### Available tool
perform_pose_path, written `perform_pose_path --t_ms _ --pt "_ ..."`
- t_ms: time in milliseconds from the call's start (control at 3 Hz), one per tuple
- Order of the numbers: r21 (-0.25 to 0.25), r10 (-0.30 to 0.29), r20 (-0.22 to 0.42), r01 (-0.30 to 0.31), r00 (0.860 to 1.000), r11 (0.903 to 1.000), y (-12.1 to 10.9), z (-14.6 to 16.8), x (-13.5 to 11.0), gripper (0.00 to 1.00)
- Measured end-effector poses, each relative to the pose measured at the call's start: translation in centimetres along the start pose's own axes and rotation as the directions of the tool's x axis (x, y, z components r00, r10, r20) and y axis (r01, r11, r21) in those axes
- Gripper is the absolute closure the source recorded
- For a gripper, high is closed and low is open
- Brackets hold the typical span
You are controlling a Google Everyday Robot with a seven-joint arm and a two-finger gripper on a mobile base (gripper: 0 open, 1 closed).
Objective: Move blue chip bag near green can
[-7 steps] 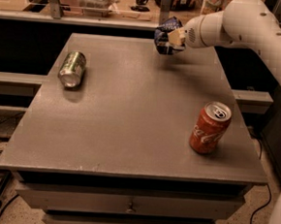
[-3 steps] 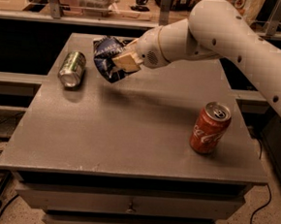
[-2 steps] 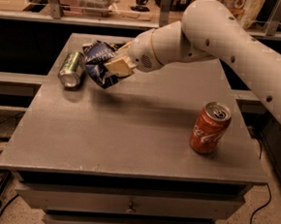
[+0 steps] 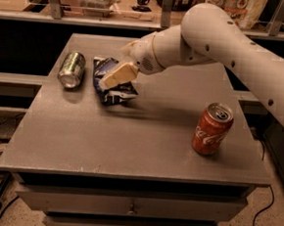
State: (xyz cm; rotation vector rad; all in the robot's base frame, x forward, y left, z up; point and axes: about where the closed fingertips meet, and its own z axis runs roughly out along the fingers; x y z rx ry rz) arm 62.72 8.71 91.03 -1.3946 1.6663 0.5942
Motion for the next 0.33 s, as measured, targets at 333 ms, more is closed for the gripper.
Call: perform_pose_path --t_ms 333 --pt "-0.001 -0.001 0.0 0.001 1.0 1.0 0.05 0.04 -0.02 0.0"
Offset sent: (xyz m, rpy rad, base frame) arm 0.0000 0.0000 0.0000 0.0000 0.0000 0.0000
